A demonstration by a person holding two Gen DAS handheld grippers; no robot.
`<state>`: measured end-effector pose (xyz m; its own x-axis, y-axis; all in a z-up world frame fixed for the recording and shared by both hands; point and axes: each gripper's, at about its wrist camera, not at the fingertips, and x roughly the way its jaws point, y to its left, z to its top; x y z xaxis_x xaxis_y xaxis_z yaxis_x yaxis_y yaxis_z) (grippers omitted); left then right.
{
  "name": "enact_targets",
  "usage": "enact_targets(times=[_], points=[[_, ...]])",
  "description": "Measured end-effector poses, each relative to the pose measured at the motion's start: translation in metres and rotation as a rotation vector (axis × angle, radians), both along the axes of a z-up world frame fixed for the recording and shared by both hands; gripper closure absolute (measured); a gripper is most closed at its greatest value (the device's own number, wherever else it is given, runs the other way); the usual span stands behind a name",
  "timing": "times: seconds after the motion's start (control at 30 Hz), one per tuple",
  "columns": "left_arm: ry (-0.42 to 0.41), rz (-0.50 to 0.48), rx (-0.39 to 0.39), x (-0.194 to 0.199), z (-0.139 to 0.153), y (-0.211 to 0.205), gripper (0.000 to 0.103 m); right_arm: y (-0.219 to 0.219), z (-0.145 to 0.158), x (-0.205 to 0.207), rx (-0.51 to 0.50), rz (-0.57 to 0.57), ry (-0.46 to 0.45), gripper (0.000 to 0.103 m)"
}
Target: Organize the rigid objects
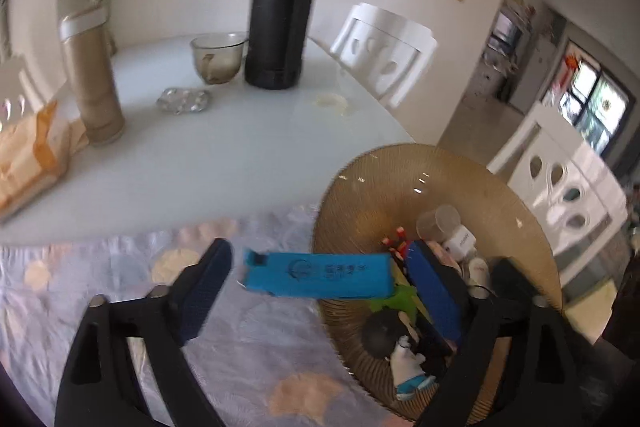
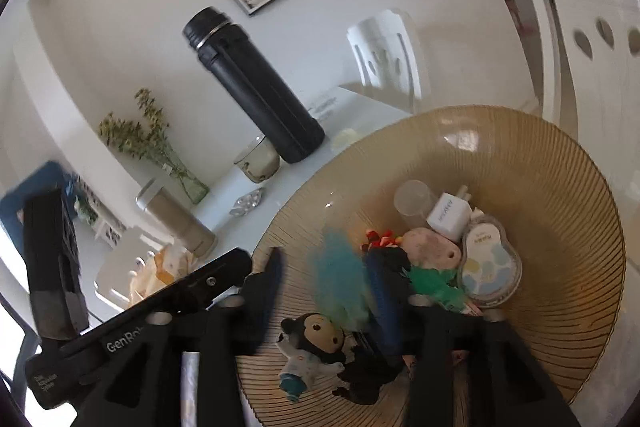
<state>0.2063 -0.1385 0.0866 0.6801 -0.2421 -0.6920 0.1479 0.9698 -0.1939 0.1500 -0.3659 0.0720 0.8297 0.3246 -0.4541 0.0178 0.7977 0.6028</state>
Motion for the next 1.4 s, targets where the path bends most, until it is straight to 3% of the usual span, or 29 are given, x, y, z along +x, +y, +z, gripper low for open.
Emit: enact_targets(times=[0.03,0.07,0.17,0.5,0.7,0.8,1.03,1.27,1.4], points=[[0.002,0.013,-0.003,0.0,0.0,0.004,0.008,-0.004,0.001,-0.002,0.026,-0.016,-0.018,0.0],[0.018,0.019,-0.006,0.0,-0.002,0.007,0.0,-0.005,0.003,-0.004,0.046,-0.002,-0.037,0.0],[0.132,-0.004,-0.015,0.008,-0.011,0.011,0.001,0.001,0.008,-0.005,0.042,0.025,-0.043,0.0],[0.073,0.067,-0.007,-0.019,0.01,0.052,0.001,0.027,0.013,-0.004,-0.003,0.09,-0.048,0.0],[0.046,0.169,0.036,-0.053,0.029,0.112,0.001,0.05,0.023,-0.01,-0.088,0.127,-0.091,0.0],[0.049,0.226,0.062,-0.072,0.029,0.146,0.001,0.057,0.023,-0.012,-0.076,0.147,-0.099,0.0],[0.098,0.356,0.111,-0.118,-0.001,0.207,0.001,0.112,0.036,-0.024,-0.108,0.323,-0.159,0.0],[0.125,0.429,0.108,-0.162,-0.033,0.226,0.001,0.181,0.013,-0.025,-0.263,0.46,-0.077,0.0],[0.17,0.449,0.12,-0.18,-0.052,0.23,0.001,0.205,0.0,-0.026,-0.281,0.518,-0.022,0.0]])
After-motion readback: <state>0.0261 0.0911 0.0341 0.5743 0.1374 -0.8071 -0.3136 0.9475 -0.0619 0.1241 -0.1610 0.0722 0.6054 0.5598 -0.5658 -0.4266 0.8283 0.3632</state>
